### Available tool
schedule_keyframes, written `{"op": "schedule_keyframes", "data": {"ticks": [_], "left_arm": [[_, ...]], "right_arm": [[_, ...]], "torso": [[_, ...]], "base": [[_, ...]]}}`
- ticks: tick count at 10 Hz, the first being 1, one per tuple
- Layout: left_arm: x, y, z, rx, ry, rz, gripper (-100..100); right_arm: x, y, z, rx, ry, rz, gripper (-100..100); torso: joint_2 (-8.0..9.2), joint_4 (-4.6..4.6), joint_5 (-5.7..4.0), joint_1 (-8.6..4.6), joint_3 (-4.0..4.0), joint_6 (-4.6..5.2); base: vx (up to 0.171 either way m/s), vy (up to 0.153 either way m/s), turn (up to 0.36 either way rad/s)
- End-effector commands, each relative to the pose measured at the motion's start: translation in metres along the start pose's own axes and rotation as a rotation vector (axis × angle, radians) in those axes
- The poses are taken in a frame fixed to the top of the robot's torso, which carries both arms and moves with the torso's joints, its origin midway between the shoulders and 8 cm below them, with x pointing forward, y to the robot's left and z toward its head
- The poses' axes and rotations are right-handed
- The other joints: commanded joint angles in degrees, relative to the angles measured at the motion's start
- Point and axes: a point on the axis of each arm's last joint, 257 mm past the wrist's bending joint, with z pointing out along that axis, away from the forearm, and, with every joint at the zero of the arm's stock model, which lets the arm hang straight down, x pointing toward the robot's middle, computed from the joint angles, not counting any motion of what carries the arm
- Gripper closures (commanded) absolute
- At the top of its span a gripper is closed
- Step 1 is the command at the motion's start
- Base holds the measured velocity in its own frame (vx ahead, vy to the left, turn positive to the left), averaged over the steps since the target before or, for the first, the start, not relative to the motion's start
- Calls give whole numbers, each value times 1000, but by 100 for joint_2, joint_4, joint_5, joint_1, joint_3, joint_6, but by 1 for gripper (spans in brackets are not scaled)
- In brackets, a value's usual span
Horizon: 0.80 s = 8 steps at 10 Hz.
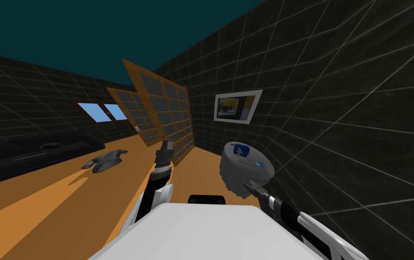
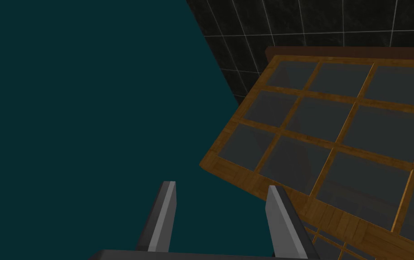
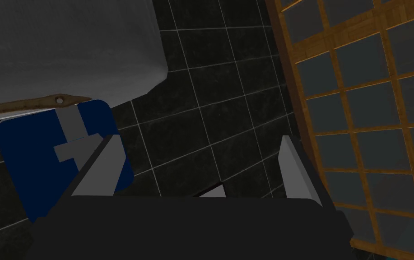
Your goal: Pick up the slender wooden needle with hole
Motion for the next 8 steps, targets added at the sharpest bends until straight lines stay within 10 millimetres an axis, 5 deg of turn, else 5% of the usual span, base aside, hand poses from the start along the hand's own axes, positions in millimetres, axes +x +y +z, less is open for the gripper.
{"op": "schedule_keyframes", "data": {"ticks": [1, 8], "left_arm": [[0, 0, 0, 0, 0, 0, 0], [0, 0, 0, 0, 0, 0, 0]], "right_arm": [[14, -13, -8, 22, 37, -24, -100], [66, -85, -60, 111, 270, -222, -100]], "torso": [[0, 0, 0, 0, 0, 0], [-7, -2, -3, -7, -4, 5]], "base": [[2, -10, 127], [15, -20, 159]]}}
